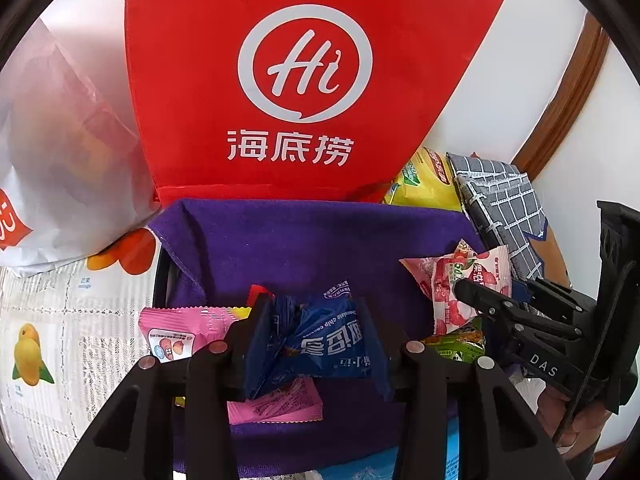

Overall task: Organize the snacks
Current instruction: 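Open both tools to drop the biscuit and lychee packets onto the purple towel, then move both open tools back toward the pink packets beside the tissue box, then grasp a pink packet with the right tool while the left grasps another pink packet, then carry the pink packets with both tools up toward the purple towel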

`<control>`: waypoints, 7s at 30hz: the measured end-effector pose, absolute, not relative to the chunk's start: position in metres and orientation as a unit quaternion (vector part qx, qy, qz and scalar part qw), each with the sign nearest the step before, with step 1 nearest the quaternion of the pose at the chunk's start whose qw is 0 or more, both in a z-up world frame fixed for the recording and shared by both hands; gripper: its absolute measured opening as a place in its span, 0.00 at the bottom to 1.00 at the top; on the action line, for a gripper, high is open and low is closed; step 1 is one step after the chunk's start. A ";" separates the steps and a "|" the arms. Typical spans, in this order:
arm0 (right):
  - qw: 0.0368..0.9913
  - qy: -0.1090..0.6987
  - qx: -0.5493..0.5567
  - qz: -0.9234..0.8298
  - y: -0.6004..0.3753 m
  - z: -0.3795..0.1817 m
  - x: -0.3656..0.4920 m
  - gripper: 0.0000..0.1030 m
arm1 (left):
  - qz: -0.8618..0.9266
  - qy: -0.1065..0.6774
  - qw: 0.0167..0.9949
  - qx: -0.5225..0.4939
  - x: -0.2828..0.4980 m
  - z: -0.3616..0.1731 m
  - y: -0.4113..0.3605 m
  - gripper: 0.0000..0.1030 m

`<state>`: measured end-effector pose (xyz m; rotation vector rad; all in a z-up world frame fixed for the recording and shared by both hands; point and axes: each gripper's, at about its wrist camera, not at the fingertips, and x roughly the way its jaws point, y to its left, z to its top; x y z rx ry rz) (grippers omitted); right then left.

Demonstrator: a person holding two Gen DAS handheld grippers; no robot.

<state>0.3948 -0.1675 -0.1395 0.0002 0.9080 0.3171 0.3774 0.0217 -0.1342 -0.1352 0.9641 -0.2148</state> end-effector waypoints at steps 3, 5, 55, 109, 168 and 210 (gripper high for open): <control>0.886 0.440 0.001 0.147 -0.168 -0.141 0.396 0.32 | -0.104 0.464 0.877 -0.067 0.378 -0.136 0.022 0.42; 0.884 0.444 0.003 0.148 -0.168 -0.144 0.397 0.32 | -0.106 0.467 0.876 -0.066 0.379 -0.137 0.021 0.43; 0.915 0.390 0.007 0.103 -0.196 -0.078 0.241 0.62 | -0.105 0.427 0.898 -0.025 0.276 -0.063 0.012 0.65; 0.860 0.493 0.049 0.119 -0.198 -0.188 0.173 0.68 | -0.051 0.488 0.868 -0.074 0.164 -0.146 0.058 0.69; 0.910 0.409 0.001 0.064 -0.245 -0.164 0.128 0.34 | -0.133 0.538 0.832 -0.029 0.202 -0.173 -0.064 0.69; 0.900 0.421 -0.017 0.116 -0.212 -0.210 0.155 0.41 | -0.045 0.430 0.901 0.009 0.126 -0.204 0.030 0.33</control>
